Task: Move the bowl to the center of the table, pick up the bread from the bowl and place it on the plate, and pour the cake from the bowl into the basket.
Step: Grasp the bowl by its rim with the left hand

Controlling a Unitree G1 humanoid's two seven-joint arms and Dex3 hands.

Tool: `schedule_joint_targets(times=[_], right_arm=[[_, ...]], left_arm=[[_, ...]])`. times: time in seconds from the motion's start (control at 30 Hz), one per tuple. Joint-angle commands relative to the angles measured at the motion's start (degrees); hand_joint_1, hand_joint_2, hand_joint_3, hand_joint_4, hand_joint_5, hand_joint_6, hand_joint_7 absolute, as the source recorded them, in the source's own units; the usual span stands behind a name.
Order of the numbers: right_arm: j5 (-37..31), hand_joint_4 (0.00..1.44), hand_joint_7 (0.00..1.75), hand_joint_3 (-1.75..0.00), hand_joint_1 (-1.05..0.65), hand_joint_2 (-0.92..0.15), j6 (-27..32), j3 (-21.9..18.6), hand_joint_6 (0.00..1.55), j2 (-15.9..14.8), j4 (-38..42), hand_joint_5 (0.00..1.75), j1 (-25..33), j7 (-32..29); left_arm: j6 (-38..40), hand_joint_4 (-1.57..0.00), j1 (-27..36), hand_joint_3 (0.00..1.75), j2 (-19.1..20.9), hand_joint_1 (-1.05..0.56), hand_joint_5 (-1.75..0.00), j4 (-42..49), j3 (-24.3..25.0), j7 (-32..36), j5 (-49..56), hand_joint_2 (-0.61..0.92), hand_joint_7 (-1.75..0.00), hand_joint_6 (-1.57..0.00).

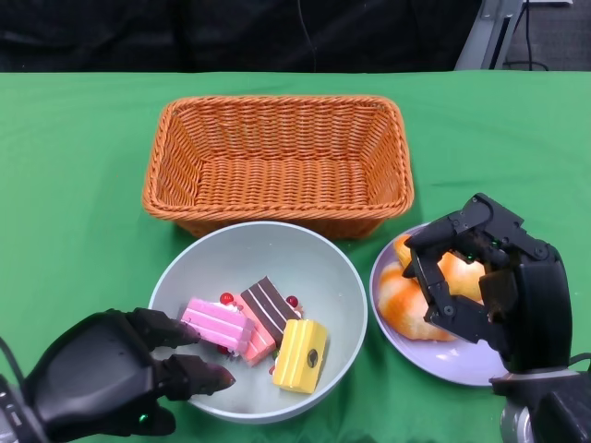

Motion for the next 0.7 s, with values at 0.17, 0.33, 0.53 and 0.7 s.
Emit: schedule_joint_targets(times=[0.17,0.33,0.53,0.7], right_arm=[[0.32,0.74,1.19,-0.89,-0.12,-0.58,0.29,-0.04,0.72,-0.06,-1.9,1.44,0.57,-0.13],[0.71,0.74,1.19,-0.88,-0.11,-0.58,0.25,0.12,0.73,0.14,-1.82,1.44,0.72,-0.02],[0.96,0.74,1.18,-0.86,-0.11,-0.59,0.22,0.19,0.73,0.24,-1.6,1.44,0.71,0.02],[0.64,0.74,1.17,-0.88,-0.1,-0.58,0.73,0.3,0.73,0.07,-2.3,1.43,1.14,-0.07]], left_arm=[[7.99,-0.81,1.02,0.01,2.72,-0.48,-0.01,-5.96,-3.54,-9.68,-3.65,0.91,0.0,-0.76],[11.05,-0.85,-1.17,0.01,2.47,-0.5,-0.02,-5.15,-6.96,-13.23,-4.8,0.92,0.0,-0.75],[14.37,-0.87,-3.68,0.03,1.77,-0.51,-0.02,-2.56,-10.79,-12.93,-3.74,0.92,0.0,-0.74],[15.51,-0.88,-7.19,0.06,0.0,-0.49,-0.02,4.49,-14.41,-9.36,-3.21,0.92,0.0,-0.74]])
